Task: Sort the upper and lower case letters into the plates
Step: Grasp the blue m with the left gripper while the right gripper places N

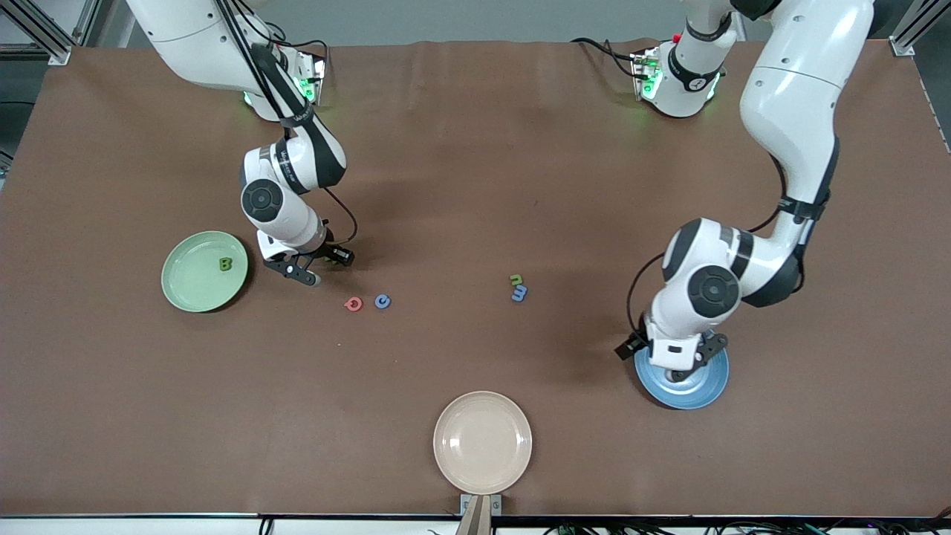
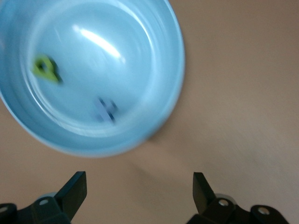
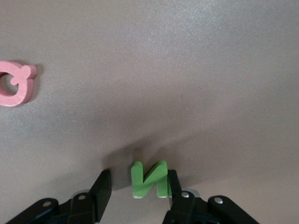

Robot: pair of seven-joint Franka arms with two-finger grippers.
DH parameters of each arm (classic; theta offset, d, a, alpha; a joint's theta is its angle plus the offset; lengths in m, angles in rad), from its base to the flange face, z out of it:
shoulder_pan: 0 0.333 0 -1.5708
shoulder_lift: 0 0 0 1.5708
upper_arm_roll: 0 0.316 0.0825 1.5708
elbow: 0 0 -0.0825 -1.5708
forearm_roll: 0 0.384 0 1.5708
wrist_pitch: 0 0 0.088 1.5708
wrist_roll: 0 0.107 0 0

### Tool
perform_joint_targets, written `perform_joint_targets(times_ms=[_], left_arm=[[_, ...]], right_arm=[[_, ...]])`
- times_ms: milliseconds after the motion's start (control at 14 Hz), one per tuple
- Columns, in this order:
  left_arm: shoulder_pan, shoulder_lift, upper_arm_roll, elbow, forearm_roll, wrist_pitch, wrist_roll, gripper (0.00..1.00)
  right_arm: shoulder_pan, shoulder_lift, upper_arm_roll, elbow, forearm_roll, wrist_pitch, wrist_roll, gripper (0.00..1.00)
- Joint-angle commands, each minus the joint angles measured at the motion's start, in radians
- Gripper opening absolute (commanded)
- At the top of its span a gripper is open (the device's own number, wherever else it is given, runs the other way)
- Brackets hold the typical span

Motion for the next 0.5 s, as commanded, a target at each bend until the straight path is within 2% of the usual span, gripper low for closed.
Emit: perform_joint_targets(times_ms=[0, 72, 215, 430], left_arm=[[-0.092, -0.003, -0.003, -0.002, -0.017, -0.009, -0.129, 0.99], [-0.129, 0.009, -0.003, 0.001, -0.020, -0.009, -0.182, 0.97], [-0.189, 0.059, -0.003, 0.068, -0.020, -0.007, -0.294, 0.95], [-0.256, 0.135, 0.000, 0.132, -0.017, 0.015, -0.453, 0.89]], right_arm=[[0.015, 0.007, -0.021, -0.014, -0.021, 0.007, 0.006, 0.34], [0.015, 0.007, -0.021, -0.014, -0.021, 0.007, 0.006, 0.29], [0.013, 0.007, -0.022, -0.014, -0.029, 0.007, 0.004, 0.20], [0.001, -0.013, -0.022, -0.011, -0.031, -0.010, -0.008, 0.15]])
